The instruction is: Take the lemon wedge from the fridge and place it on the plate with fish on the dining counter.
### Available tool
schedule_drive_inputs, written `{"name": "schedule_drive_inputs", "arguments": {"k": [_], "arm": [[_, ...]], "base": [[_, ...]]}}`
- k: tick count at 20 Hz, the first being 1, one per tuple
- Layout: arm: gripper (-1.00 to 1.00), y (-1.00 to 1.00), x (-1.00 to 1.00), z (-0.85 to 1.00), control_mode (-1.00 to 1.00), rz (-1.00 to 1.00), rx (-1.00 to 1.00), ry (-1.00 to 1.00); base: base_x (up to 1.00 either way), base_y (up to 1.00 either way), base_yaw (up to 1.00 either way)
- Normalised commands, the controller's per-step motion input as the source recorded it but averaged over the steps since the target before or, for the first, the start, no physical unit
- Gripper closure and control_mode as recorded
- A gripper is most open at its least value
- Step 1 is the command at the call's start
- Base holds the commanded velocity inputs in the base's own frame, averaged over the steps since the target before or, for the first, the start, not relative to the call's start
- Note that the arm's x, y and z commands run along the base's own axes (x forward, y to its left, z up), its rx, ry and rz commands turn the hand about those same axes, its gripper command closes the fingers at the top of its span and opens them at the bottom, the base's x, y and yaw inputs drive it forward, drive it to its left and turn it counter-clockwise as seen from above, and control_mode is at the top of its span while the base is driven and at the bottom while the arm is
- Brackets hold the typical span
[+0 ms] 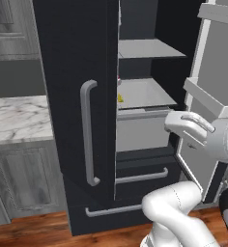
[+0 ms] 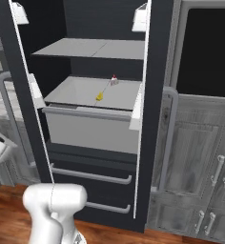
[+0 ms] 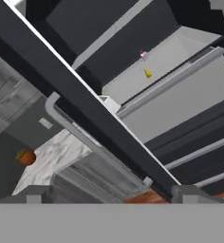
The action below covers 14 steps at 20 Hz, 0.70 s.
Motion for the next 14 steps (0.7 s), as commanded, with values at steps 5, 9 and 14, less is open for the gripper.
{"name": "schedule_drive_inputs", "arguments": {"k": [5,9,14], "arm": [[-1.0,-0.78,0.41,0.03,-1.0,0.0,0.16,0.07],[-1.0,-0.79,0.71,0.03,-1.0,0.0,0.29,0.17],[-1.0,-0.35,1.0,0.0,-1.0,0.0,0.25,0.17]], "base": [[0.0,0.0,0.0],[0.0,0.0,0.0],[0.0,0.0,0.0]]}}
